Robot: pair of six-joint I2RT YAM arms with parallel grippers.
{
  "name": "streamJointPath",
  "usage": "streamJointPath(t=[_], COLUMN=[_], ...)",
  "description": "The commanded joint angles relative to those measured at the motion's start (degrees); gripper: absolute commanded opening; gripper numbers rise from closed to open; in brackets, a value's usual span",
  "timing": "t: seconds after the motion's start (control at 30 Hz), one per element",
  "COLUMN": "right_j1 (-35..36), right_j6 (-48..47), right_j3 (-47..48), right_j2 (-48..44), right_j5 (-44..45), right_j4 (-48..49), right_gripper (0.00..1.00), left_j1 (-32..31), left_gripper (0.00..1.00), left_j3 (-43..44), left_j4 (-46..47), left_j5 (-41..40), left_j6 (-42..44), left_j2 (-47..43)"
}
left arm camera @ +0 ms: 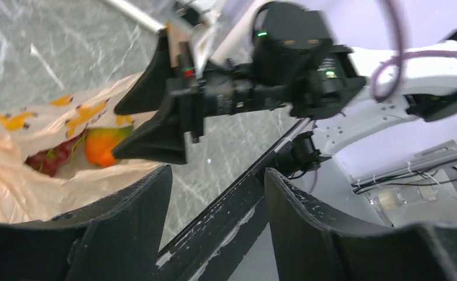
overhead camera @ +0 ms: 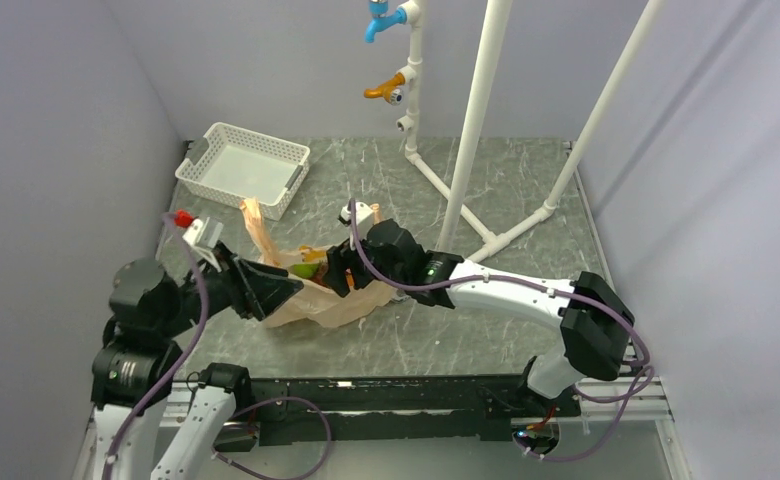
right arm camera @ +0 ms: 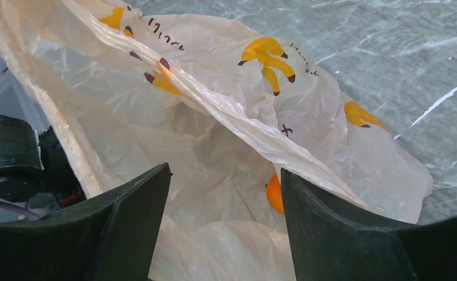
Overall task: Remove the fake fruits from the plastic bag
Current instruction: Adjust the plastic bag at the center of the board.
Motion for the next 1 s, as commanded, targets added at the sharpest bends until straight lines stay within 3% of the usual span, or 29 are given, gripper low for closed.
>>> streamJointPath(t=[0.0, 0.23, 0.43, 0.5, 0.57, 0.87, 0.97], right_j1=[-0.14, -0.09, -0.17, -0.26, -0.31, -0.54, -0.79], right_j6=[0.7, 0.31, -0.14, -0.58, -0.73, -1.53, -2.23], right_j3=[-1.77, -2.48, -2.54, -2.54, -2.97, -3.54, -3.96], right_j2=[-2.85, -2.69, -3.06, -3.48, -3.86, -3.52, -2.78], right_j5=[-2.52, -5.08, -3.36, -2.53, -2.16, -2.83, -1.36], right_j4=[4.71, 4.03, 3.61, 3.54, 4.08, 4.38, 4.18], right_gripper=[0.72, 0.71, 0.71, 0.71, 0.71, 0.71, 0.74], left_j1=[0.1, -2.99, -20.23, -21.81, -21.91, -22.53, -22.9], left_gripper=[0.6, 0.61, 0.48, 0.39, 0.36, 0.37, 0.46], left_j3=[-5.3, -8.58, -3.79, -4.36, -7.5, -12.59, -15.22], left_j4=[2.01, 7.63, -0.58, -2.68, -0.64, 3.88, 4.8], left_j5=[-3.53, -11.74, -32.27, -37.64, -41.13, -44.61, -42.95], left_j6=[0.88, 2.78, 6.87, 6.86, 6.17, 6.14, 6.29], left_j2=[4.08, 10.0, 19.81, 20.87, 19.94, 26.37, 27.36])
